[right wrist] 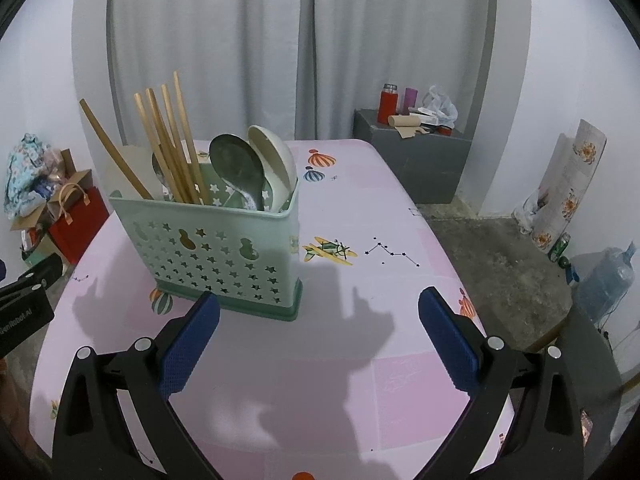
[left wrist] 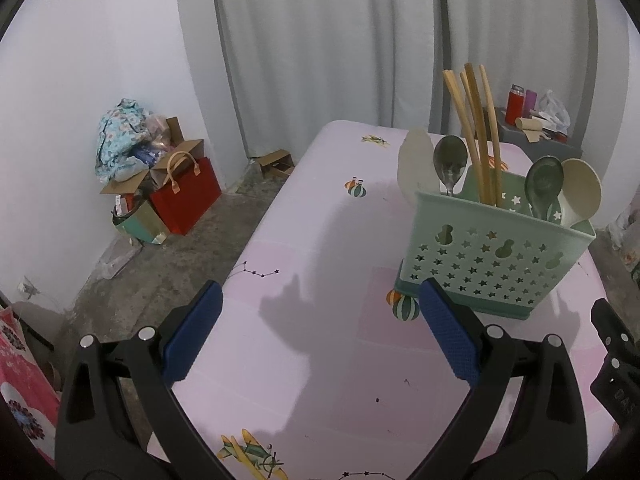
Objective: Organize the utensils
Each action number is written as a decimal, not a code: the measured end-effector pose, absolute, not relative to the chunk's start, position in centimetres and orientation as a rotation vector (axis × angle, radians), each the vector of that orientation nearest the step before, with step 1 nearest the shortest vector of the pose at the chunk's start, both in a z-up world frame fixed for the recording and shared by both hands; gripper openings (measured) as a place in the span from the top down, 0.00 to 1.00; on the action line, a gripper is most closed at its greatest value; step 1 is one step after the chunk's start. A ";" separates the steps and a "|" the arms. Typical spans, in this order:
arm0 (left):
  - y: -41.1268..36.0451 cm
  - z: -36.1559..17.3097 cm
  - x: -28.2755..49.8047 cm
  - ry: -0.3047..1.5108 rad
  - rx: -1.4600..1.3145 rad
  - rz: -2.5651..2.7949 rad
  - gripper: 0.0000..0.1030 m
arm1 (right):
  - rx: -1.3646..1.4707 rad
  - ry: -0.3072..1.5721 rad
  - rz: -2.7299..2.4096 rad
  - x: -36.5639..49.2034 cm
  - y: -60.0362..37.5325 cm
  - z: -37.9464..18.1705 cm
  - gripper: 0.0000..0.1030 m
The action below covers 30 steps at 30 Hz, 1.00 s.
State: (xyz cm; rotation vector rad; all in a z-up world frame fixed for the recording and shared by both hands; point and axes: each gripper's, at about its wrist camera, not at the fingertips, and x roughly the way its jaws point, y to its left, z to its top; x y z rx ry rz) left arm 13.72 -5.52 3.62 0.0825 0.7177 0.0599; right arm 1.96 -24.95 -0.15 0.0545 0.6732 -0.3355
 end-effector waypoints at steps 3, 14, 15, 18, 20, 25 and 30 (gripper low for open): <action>-5.4 3.7 13.7 0.718 0.078 0.056 0.08 | 0.052 0.674 -0.334 1.9 -24.9 -0.1 0.06; -5.2 4.0 13.4 0.709 0.063 0.025 0.08 | 0.050 0.670 -0.332 1.9 -24.8 0.1 0.06; -5.2 4.1 13.4 0.708 0.062 0.021 0.08 | 0.050 0.670 -0.332 1.9 -24.8 0.1 0.06; -5.4 4.2 13.3 0.706 0.067 0.010 0.08 | 0.047 0.670 -0.331 1.9 -24.8 0.1 0.06; -5.6 4.2 13.2 0.705 0.070 0.002 0.08 | 0.046 0.669 -0.332 1.9 -24.8 0.2 0.06; -5.6 4.2 13.2 0.706 0.070 -0.006 0.08 | 0.048 0.669 -0.331 1.9 -24.8 0.2 0.06; -5.7 4.2 13.3 0.711 0.067 -0.014 0.08 | 0.047 0.669 -0.331 1.9 -24.8 0.2 0.06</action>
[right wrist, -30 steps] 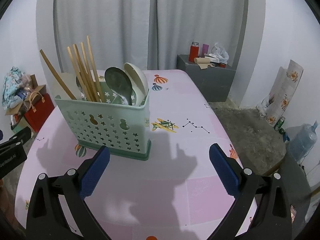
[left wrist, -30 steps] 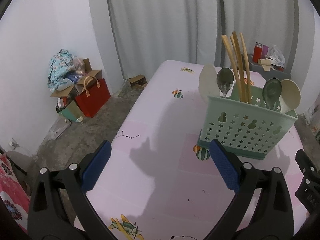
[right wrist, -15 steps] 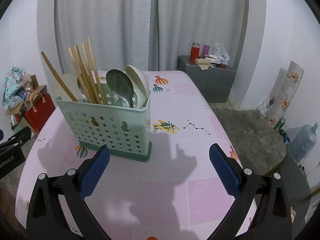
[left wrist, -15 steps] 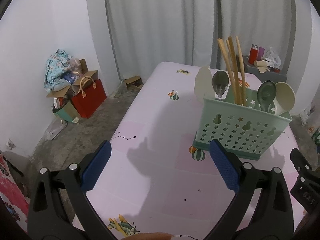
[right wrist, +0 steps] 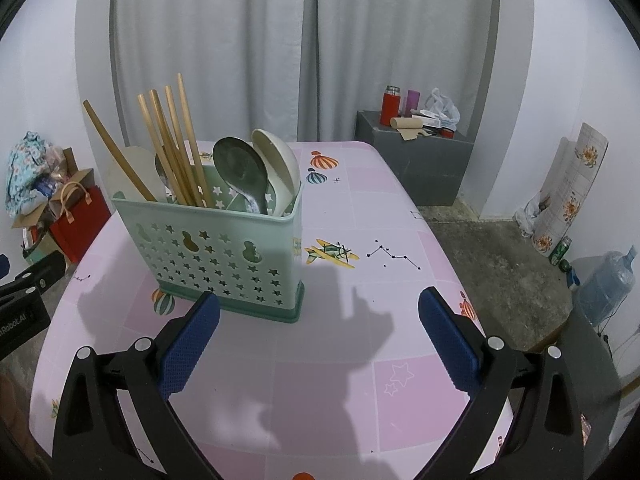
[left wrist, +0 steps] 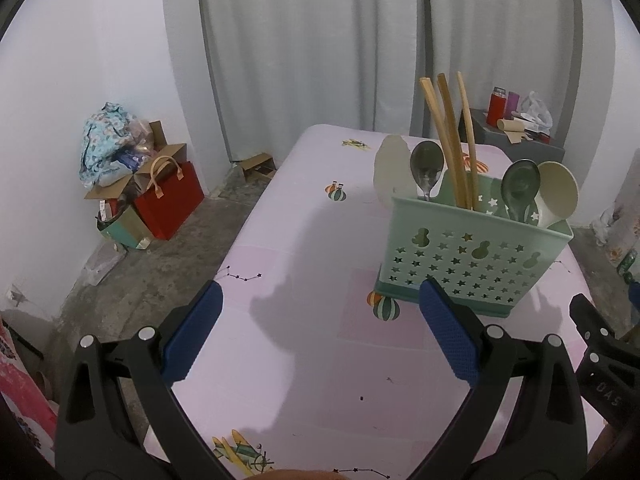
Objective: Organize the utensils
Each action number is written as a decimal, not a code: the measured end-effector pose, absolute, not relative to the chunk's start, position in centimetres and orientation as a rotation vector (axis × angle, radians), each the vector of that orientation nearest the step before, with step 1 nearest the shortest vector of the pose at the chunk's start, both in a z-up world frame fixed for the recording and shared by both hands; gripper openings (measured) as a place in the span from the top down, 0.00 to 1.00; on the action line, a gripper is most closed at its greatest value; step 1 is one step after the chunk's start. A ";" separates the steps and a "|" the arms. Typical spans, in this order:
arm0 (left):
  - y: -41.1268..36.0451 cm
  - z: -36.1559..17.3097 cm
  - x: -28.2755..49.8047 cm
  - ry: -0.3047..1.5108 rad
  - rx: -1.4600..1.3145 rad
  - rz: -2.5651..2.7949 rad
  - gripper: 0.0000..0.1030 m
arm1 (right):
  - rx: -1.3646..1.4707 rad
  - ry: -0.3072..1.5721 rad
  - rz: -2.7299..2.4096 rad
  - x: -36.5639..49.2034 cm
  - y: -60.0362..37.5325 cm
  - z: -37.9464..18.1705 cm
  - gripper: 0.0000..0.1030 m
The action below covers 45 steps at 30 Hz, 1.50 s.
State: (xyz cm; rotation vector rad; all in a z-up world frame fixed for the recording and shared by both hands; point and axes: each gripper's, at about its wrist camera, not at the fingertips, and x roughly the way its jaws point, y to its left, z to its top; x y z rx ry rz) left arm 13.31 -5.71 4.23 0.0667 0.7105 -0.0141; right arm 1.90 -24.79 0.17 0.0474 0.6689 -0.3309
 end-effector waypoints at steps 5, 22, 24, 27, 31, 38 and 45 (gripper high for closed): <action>-5.8 4.2 13.3 0.711 0.066 -0.014 0.08 | 0.046 0.670 -0.332 1.9 -24.7 0.2 0.06; -6.1 4.1 13.2 0.718 0.061 -0.016 0.08 | 0.046 0.670 -0.329 1.9 -24.6 0.3 0.06; -6.0 4.1 13.2 0.719 0.060 -0.017 0.08 | 0.047 0.668 -0.329 1.9 -24.6 0.3 0.06; -6.0 4.1 13.2 0.719 0.059 -0.016 0.08 | 0.048 0.668 -0.327 2.0 -24.6 0.3 0.06; -6.1 4.0 13.2 0.722 0.057 -0.021 0.08 | 0.047 0.671 -0.323 2.1 -24.6 0.3 0.06; -6.1 4.0 13.1 0.723 0.052 -0.021 0.08 | 0.044 0.671 -0.323 2.2 -24.5 0.2 0.06; -6.1 4.0 13.1 0.724 0.051 -0.022 0.08 | 0.043 0.672 -0.322 2.2 -24.5 0.2 0.06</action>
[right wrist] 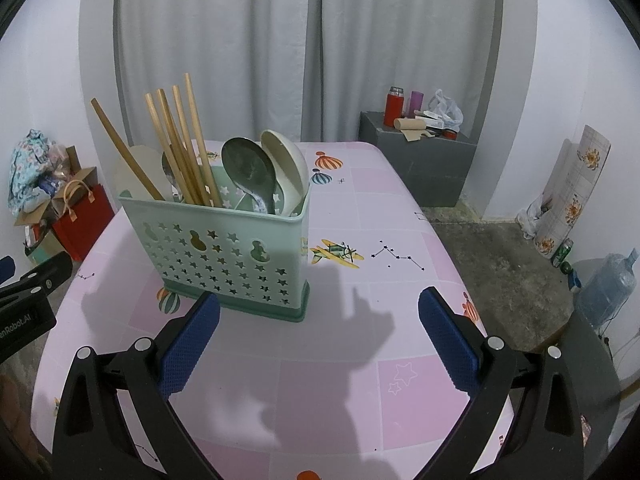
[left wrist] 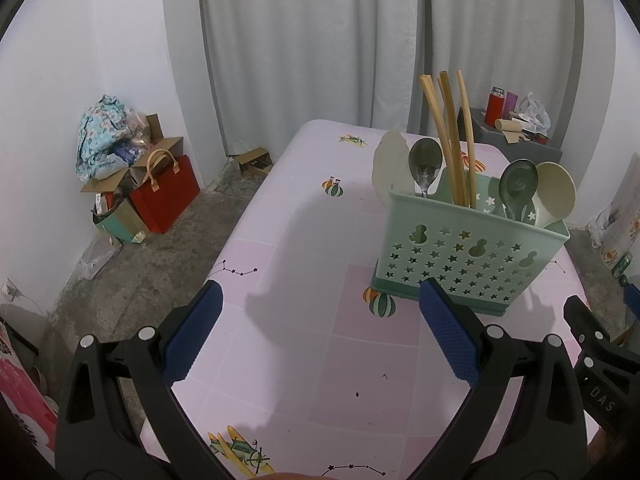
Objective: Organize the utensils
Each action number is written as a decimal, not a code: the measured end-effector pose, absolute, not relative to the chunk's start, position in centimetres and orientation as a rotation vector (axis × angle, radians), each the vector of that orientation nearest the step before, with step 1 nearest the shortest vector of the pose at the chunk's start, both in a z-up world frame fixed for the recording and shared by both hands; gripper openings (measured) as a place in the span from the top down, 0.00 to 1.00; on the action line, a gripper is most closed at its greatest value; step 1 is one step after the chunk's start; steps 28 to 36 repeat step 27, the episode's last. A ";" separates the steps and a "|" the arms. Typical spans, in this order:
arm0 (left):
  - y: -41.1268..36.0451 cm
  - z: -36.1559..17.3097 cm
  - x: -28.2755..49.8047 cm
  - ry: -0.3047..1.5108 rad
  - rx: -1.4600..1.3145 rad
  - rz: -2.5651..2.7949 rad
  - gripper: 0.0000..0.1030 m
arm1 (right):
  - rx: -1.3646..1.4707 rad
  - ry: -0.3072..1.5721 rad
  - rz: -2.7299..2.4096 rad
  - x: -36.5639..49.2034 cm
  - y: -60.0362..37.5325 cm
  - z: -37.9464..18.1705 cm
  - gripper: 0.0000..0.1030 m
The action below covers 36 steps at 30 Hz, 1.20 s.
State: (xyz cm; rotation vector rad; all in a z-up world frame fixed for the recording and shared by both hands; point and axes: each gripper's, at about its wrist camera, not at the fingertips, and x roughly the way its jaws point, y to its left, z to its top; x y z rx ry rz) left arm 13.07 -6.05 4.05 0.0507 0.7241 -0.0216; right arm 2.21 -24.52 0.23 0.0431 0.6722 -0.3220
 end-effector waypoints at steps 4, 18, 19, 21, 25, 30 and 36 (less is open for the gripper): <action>-6.0 4.1 13.0 0.722 0.051 -0.023 0.08 | 0.044 0.670 -0.323 2.2 -24.5 0.2 0.06; -5.8 4.1 13.2 0.725 0.048 -0.023 0.08 | 0.044 0.669 -0.322 2.2 -24.5 0.3 0.06; -5.8 4.1 13.1 0.726 0.046 -0.023 0.08 | 0.043 0.670 -0.322 2.2 -24.5 0.3 0.06; -5.8 4.1 13.2 0.729 0.043 -0.025 0.08 | 0.043 0.669 -0.323 2.2 -24.5 0.3 0.06; -6.0 4.1 13.1 0.731 0.042 -0.025 0.08 | 0.044 0.670 -0.323 2.2 -24.5 0.3 0.06; -5.9 4.1 13.1 0.729 0.040 -0.026 0.08 | 0.044 0.668 -0.323 2.1 -24.5 0.3 0.06; -5.9 4.1 13.1 0.729 0.040 -0.026 0.08 | 0.044 0.668 -0.323 2.1 -24.5 0.3 0.06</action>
